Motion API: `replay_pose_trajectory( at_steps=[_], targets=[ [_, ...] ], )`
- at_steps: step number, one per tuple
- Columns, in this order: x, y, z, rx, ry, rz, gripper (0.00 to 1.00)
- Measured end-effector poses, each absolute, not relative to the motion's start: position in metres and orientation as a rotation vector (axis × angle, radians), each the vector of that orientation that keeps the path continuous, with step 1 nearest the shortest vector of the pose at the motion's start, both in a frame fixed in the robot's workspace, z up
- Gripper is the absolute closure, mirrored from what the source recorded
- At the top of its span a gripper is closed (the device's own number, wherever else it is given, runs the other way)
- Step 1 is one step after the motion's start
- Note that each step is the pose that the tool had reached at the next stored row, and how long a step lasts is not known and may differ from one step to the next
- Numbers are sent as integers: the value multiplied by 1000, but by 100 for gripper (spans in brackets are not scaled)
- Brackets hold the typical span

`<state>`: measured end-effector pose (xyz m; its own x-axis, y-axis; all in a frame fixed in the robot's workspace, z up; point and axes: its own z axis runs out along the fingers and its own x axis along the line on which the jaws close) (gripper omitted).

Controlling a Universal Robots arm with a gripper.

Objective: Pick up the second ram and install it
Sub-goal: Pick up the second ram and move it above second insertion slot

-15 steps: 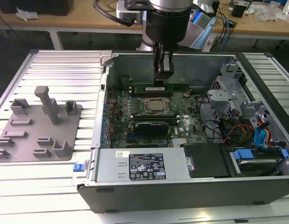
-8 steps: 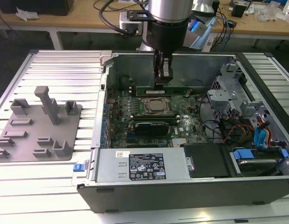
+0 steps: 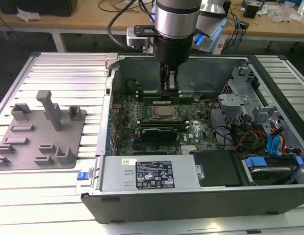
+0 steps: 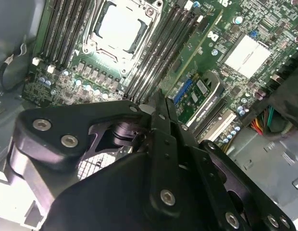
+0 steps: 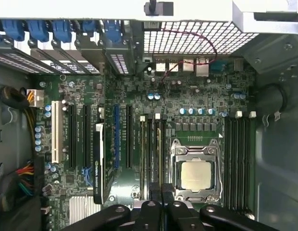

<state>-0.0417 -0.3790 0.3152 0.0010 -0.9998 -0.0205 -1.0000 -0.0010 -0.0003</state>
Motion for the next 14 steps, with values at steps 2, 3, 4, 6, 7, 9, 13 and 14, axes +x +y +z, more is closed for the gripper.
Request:
replay_pose_trajectory(
  at_steps=[2,3,4,6,7,9,13,14],
  targets=[
    [-42,-378,312,-2212,2210,22,91],
    [-43,-378,310,-2212,2210,22,91],
    [-46,-377,306,-2212,2210,22,91],
    [-48,-373,301,-2212,2210,22,91],
    [-49,-373,298,-2211,2211,22,91],
    [-49,-373,295,-2204,2218,22,91],
    [-49,-373,293,-2191,2231,21,91],
    [-49,-373,293,-2191,2232,21,91]
  ],
)
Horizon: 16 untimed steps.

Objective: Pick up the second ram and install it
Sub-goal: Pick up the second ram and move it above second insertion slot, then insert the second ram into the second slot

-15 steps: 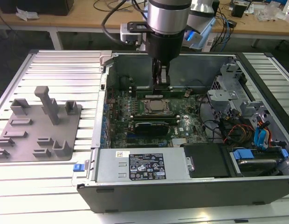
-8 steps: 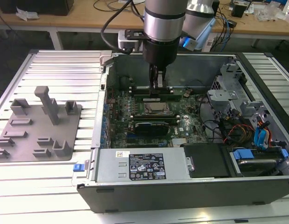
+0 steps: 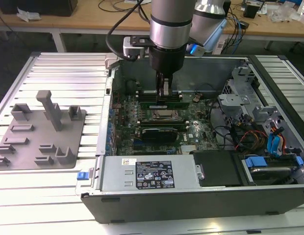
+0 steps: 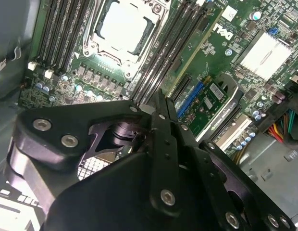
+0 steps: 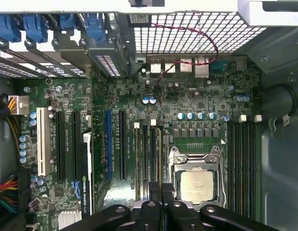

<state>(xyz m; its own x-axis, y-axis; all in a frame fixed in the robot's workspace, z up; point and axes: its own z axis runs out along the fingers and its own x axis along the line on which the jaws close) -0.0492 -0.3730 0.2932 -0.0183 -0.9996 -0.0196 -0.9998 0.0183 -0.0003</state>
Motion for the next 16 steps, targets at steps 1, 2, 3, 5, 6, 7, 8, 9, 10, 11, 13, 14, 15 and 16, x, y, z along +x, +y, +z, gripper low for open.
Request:
replay_pose_trajectory(
  at_steps=[1,2,3,5,6,7,8,9,10,11,13,14,15,16],
  targets=[
    [-49,-373,293,-2190,2232,21,91],
    [-49,-373,293,-2190,2233,21,91],
    [-49,-373,293,-2189,2233,21,91],
    [-49,-373,293,-2188,2234,21,91],
    [-49,-373,293,-2188,2234,21,91],
    [-49,-373,293,-2188,2235,21,91],
    [-49,-373,293,-2187,2235,21,91],
    [-49,-373,293,-2187,2235,21,91],
    [-49,-373,293,-2187,2235,21,91],
    [-49,-373,293,-2187,2236,21,91],
    [-49,-374,293,-2186,2236,21,91],
    [-49,-375,293,-2186,2236,21,91],
    [-49,-377,292,-2186,2236,21,91],
    [-50,-377,290,-2186,2236,21,91]
  ],
)
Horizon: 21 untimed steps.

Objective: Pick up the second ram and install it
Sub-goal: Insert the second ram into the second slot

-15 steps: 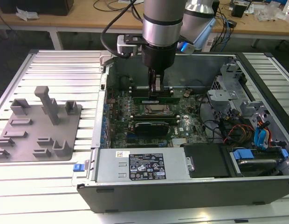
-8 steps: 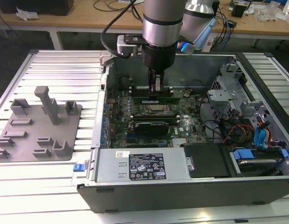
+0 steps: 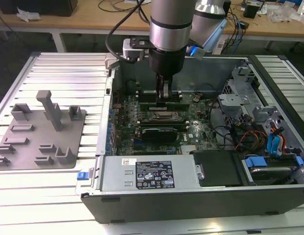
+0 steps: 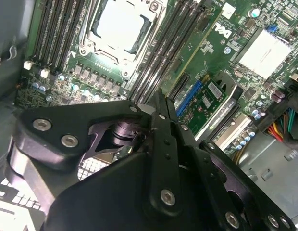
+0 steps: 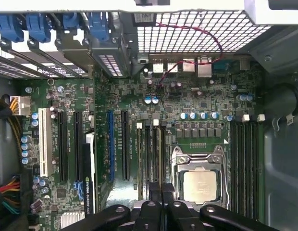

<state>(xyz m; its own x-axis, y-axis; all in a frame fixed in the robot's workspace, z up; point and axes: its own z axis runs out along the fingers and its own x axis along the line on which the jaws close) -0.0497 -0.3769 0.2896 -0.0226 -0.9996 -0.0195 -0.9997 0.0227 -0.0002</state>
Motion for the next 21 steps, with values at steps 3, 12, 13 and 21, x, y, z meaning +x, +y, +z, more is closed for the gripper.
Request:
replay_pose_trajectory(
  at_steps=[3,12,13,21],
  targets=[
    [-50,-377,283,-2186,2236,21,91],
    [-50,-377,264,-2203,2219,21,91],
    [-50,-377,262,-2203,2219,21,91],
    [-47,-377,252,-2203,2220,21,91]
  ],
)
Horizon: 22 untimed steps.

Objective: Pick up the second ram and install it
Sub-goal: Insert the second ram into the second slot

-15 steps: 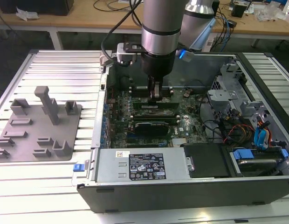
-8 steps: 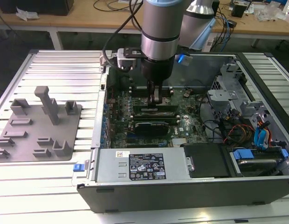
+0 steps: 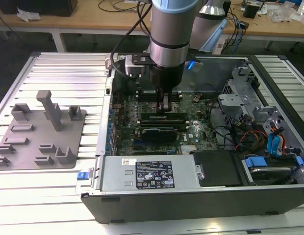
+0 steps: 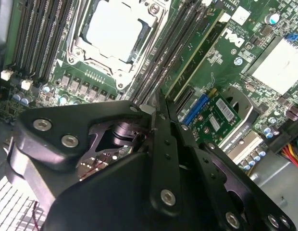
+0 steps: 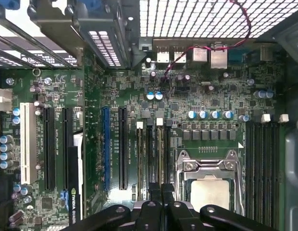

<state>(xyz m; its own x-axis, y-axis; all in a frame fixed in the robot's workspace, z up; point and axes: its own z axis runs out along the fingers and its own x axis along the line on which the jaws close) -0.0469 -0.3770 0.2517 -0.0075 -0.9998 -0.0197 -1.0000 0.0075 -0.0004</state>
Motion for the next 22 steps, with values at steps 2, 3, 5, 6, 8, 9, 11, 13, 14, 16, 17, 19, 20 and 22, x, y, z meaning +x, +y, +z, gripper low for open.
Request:
replay_pose_trajectory(
  at_steps=[2,3,5,6,8,9,11,13,14,16,17,19,20,22],
  targets=[
    [-47,-377,251,-2203,2220,21,91],
    [-47,-377,250,-2203,2219,22,91],
    [-47,-377,245,-2196,2218,31,91],
    [-47,-377,245,-2196,2218,31,91],
    [-47,-377,243,-2195,2218,31,91],
    [-47,-377,242,-2195,2217,32,91],
    [-47,-377,241,-2194,2217,34,91],
    [-47,-377,240,-2194,2216,34,91],
    [-47,-377,240,-2194,2216,35,91],
    [-47,-377,240,-2194,2217,34,91],
    [-47,-377,240,-2194,2216,35,91],
    [-47,-377,240,-2194,2216,35,91],
    [-47,-377,240,-2194,2216,35,91],
    [-47,-377,239,-2194,2216,35,91]
  ],
)
